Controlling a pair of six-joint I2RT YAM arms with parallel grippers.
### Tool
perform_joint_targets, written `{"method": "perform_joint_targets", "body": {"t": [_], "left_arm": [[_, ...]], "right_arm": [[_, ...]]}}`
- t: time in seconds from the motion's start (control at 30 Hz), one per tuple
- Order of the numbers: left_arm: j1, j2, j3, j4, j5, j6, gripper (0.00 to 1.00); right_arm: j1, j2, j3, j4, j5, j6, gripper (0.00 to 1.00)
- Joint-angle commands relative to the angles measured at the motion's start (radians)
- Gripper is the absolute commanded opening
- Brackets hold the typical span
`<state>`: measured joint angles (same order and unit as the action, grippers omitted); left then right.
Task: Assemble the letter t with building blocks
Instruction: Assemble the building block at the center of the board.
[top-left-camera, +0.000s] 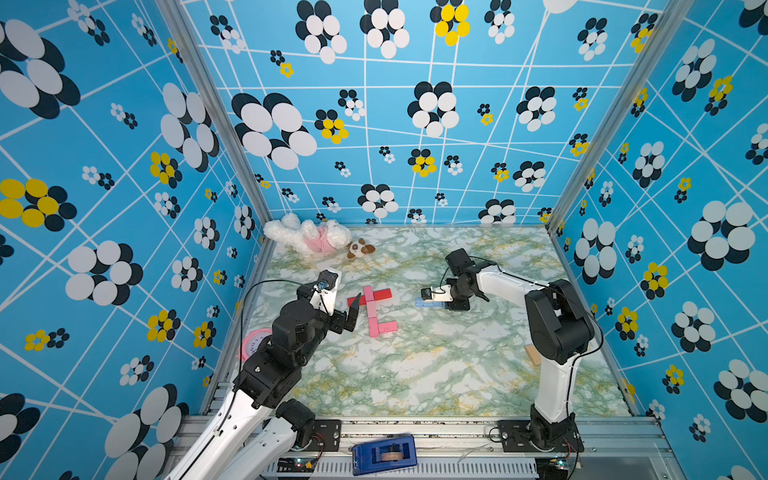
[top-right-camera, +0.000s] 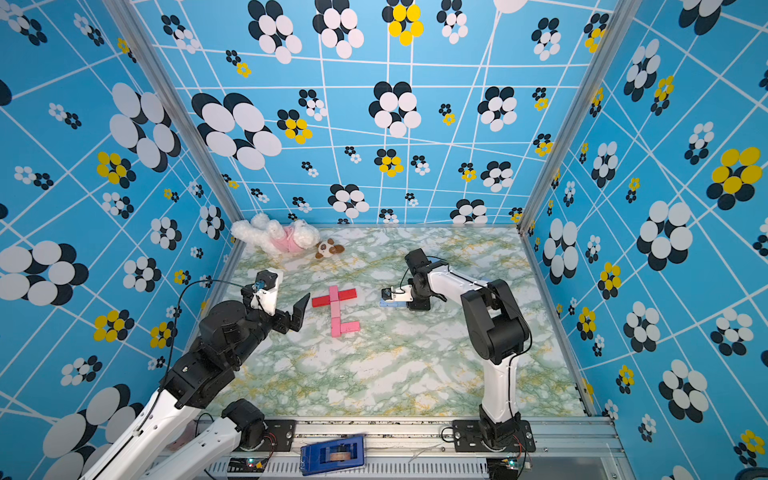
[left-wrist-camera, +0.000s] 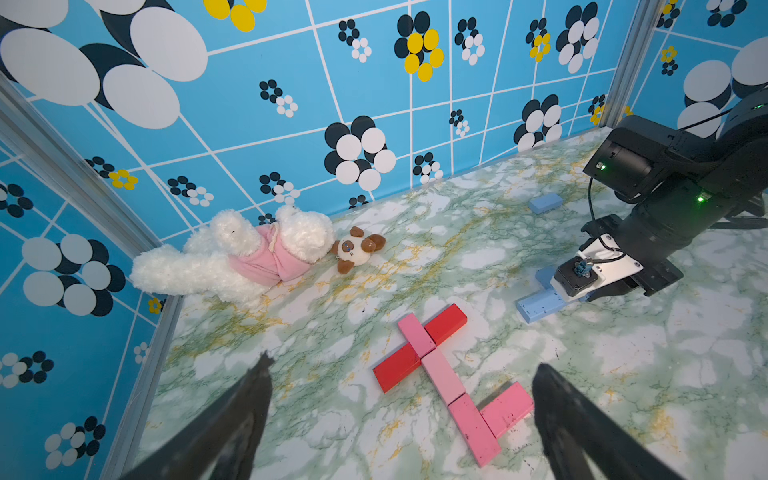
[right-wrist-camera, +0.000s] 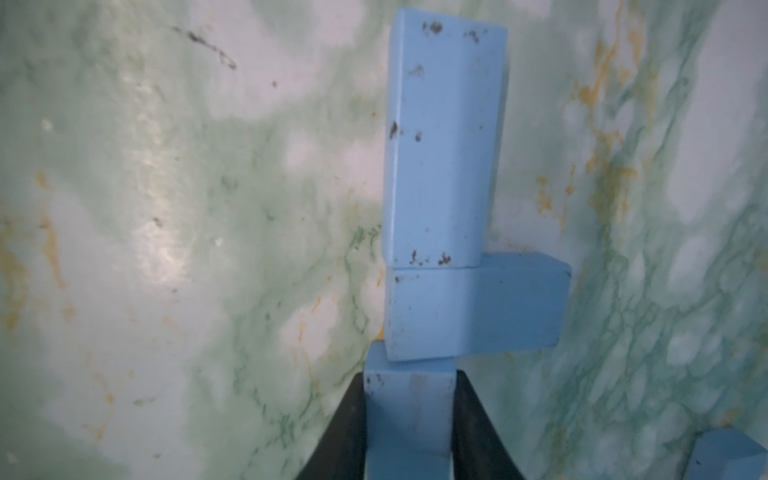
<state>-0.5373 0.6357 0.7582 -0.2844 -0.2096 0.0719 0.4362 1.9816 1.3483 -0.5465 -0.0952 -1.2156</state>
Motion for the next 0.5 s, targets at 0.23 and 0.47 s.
{"method": "perform_joint_targets", "body": {"t": [0.23,0.47], "left_arm": [[-0.006,-0.004,-0.010,0.005,0.018,0.008,0.99],[-0.006,-0.004,-0.008,0.002,0.021,0.009,0.99]], "right_arm": [[0.007,0.044,0.037,-0.062,0.000,0.031,0.24],[0.007,0.046,0.043,-0.072,-0.003,0.033,0.27]]}}
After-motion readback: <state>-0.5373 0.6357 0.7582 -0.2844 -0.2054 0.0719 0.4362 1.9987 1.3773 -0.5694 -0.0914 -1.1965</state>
